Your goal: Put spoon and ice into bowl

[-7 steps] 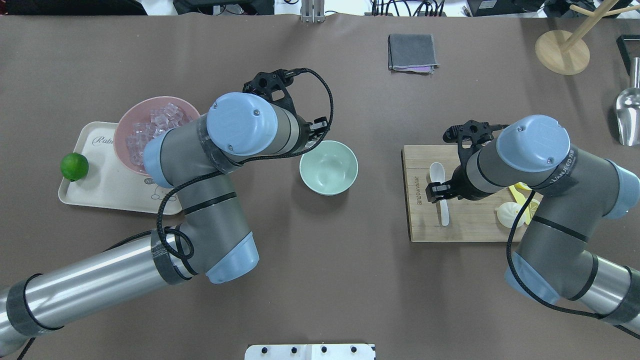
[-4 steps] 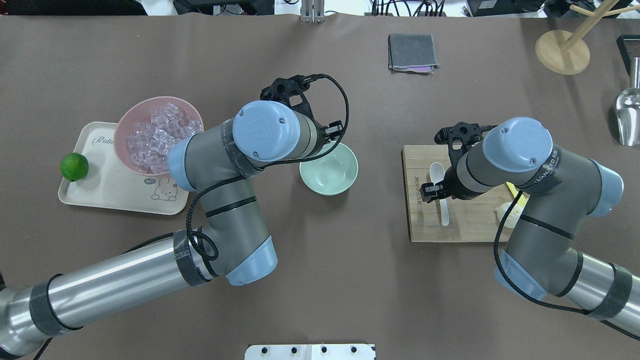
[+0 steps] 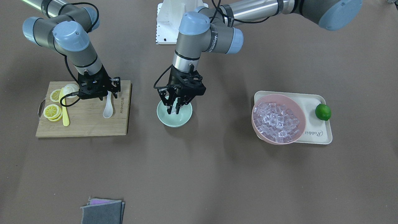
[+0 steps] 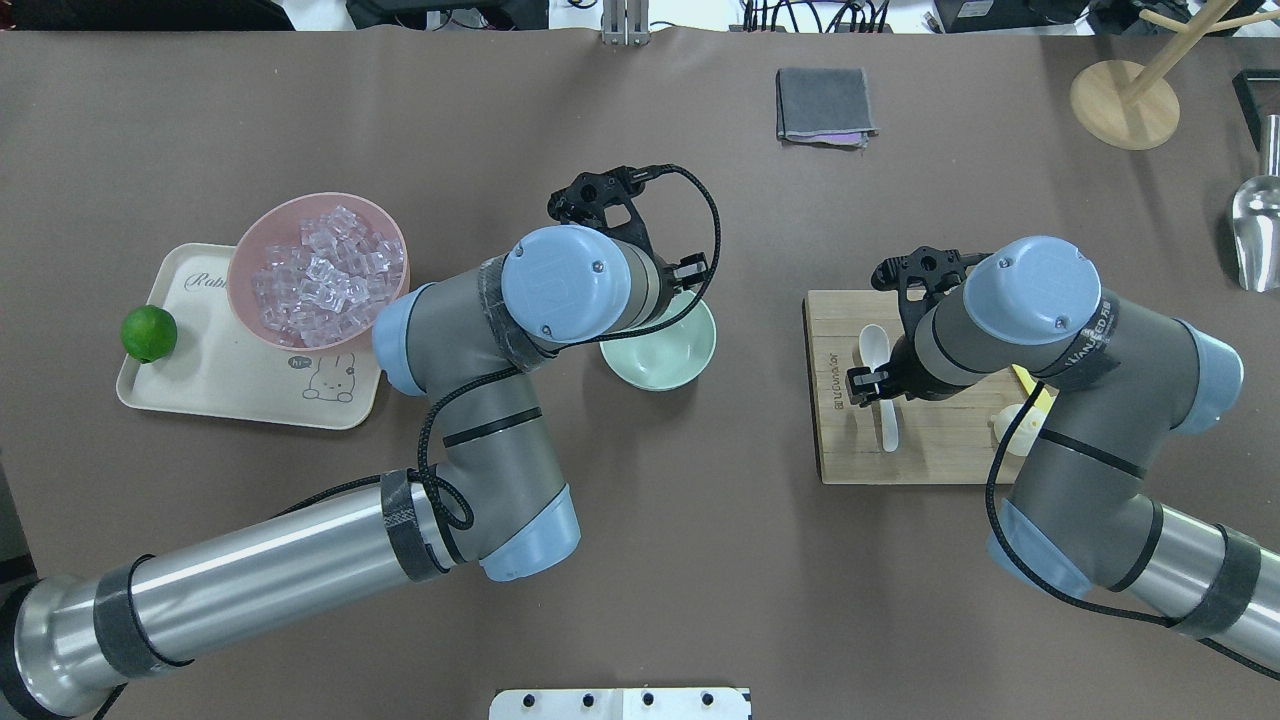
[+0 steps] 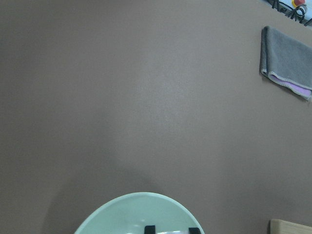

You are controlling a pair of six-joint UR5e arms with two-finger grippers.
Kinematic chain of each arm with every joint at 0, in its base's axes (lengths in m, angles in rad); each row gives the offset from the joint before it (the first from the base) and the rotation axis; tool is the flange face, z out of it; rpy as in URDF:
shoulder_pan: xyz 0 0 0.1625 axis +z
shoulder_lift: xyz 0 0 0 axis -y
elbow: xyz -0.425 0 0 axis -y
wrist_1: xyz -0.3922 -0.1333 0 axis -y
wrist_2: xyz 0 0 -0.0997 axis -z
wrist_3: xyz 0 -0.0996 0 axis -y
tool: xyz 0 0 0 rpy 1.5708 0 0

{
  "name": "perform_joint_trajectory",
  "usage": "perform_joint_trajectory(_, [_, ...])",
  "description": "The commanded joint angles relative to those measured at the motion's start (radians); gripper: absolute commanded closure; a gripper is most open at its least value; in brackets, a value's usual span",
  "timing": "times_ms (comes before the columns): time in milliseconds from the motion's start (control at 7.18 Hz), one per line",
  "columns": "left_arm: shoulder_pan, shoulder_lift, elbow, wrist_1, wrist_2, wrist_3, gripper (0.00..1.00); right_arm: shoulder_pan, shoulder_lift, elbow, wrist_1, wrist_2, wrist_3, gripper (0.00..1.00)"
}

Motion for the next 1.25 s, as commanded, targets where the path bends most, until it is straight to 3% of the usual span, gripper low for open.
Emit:
perform_joint_trajectory(0, [0.005,-0.007,0.014,-0.012,0.001,0.0,1.0,-0.001,0.003,-0.014,0.0,0.0,0.001,0.63])
perform_joint_trajectory(139, [0.008,-0.005,0.013,-0.012,0.001,0.0,1.0,-0.001,0.003,-0.014,0.0,0.0,0.003,0.85])
perform_joint_trajectory(278, [0.011,-0.004,0.016,-0.012,0.003,0.001,1.0,-0.001,0.003,-0.012,0.0,0.0,0.001,1.0])
perform_joint_trajectory(418, [0.016,-0.001,0.019,-0.013,0.003,0.002,1.0,0.001,0.005,-0.006,0.0,0.003,0.003,1.0])
perform_joint_trajectory(557, [0.016,0.001,0.02,-0.012,0.001,0.008,0.15,0.018,0.02,0.002,-0.001,0.014,0.006,1.0])
perform_joint_trajectory(696, [0.016,0.01,0.011,-0.01,0.001,0.009,0.02,0.025,0.026,0.008,-0.001,0.023,0.007,1.0])
perform_joint_trajectory(835, [0.016,0.034,-0.03,-0.01,-0.005,0.014,0.02,0.035,0.032,0.008,-0.001,0.034,0.01,1.0])
perform_joint_trajectory(1114, [-0.008,0.153,-0.236,0.052,-0.037,0.139,0.02,0.051,0.096,0.022,-0.003,0.047,0.021,1.0])
